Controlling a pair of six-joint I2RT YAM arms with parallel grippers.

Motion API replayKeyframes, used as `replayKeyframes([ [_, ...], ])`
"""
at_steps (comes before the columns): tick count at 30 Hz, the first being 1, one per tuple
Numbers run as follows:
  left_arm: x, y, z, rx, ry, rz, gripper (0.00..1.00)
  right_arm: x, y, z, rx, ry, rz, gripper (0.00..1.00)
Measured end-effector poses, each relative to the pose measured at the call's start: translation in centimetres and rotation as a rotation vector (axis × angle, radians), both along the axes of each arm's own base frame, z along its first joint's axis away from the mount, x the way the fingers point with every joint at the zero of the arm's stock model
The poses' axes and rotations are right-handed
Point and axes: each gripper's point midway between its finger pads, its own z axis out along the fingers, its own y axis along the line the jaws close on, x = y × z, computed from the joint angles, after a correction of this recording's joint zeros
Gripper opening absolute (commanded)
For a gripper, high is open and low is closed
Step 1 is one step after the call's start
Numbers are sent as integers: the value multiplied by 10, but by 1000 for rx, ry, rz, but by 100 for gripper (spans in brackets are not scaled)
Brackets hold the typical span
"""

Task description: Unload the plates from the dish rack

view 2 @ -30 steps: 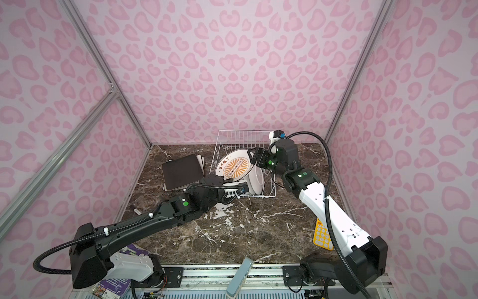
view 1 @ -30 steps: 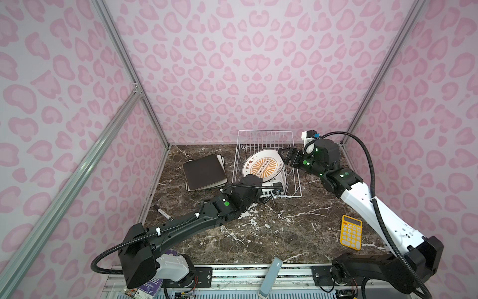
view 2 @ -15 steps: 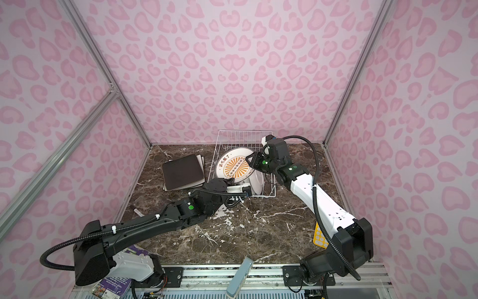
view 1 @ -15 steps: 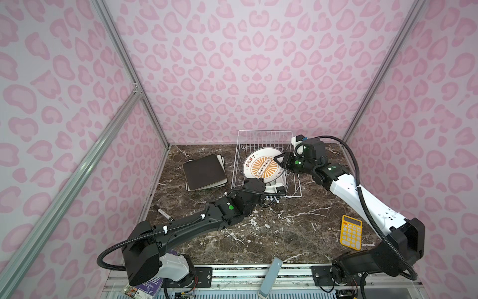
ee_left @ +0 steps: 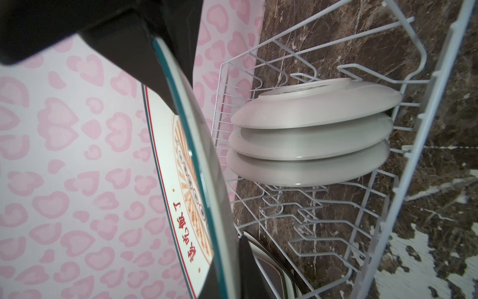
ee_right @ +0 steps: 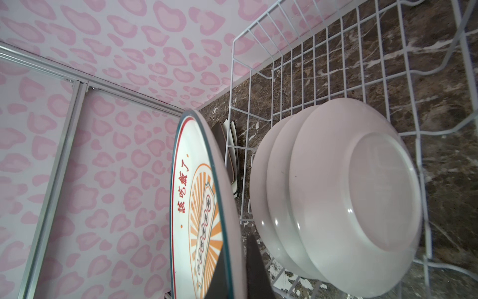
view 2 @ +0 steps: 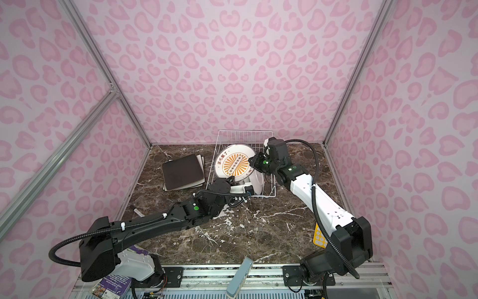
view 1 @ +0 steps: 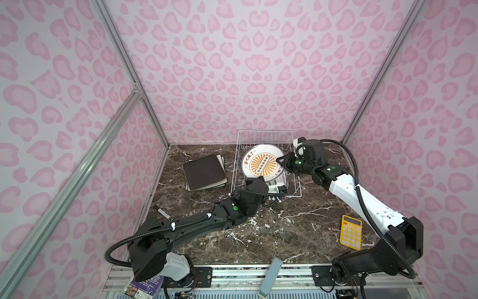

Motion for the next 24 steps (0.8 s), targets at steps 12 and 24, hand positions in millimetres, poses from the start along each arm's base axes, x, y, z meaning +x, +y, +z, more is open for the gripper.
replayKeyframes([
  [12,12,0,8,-50,-12,80,59,1,3,-2,-11,-45,49,0],
  [24,-3,-2,28,-222,85,45,75,16,-21,3,21,-69,0,0],
])
